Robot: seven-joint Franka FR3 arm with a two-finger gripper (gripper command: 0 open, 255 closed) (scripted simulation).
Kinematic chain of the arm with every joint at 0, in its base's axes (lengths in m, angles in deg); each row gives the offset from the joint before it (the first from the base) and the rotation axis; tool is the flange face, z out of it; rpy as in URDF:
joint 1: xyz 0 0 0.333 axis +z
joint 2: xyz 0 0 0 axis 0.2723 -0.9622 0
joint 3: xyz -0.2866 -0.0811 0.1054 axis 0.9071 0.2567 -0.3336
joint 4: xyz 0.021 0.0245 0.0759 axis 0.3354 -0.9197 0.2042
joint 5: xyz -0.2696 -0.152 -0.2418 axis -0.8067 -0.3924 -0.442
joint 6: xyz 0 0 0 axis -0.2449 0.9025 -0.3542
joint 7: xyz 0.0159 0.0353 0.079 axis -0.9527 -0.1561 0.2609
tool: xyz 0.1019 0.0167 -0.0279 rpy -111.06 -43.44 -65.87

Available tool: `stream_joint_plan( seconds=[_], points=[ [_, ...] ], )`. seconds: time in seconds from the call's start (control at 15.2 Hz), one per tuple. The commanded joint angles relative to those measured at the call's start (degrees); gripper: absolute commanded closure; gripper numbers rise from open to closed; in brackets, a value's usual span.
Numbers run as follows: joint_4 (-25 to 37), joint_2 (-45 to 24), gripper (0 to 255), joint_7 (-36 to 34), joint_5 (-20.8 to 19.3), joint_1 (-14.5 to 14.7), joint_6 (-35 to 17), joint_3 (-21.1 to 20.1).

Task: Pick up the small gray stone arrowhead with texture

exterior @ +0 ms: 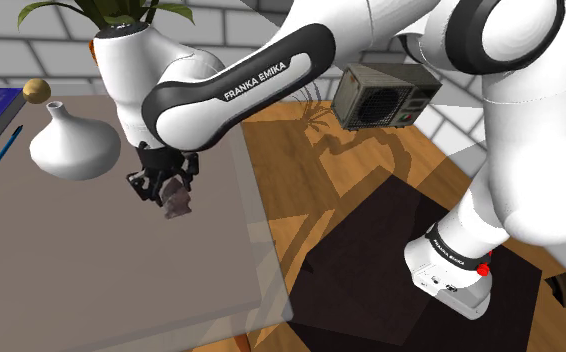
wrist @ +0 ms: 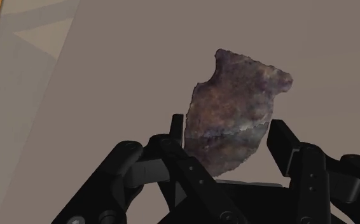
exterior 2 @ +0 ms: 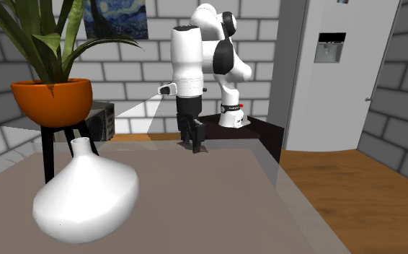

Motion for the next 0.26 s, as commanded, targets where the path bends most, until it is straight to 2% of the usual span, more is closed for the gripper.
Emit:
stream_joint_plan(
  seconds=[0.0,0.2],
  points=[
    [0.7,0.7,255,0.2,0.4,0.0,1.3,-0.3],
    [1.0,1.1,255,0.3,0.6,-0.1,2.0,-0.4]
  ],
)
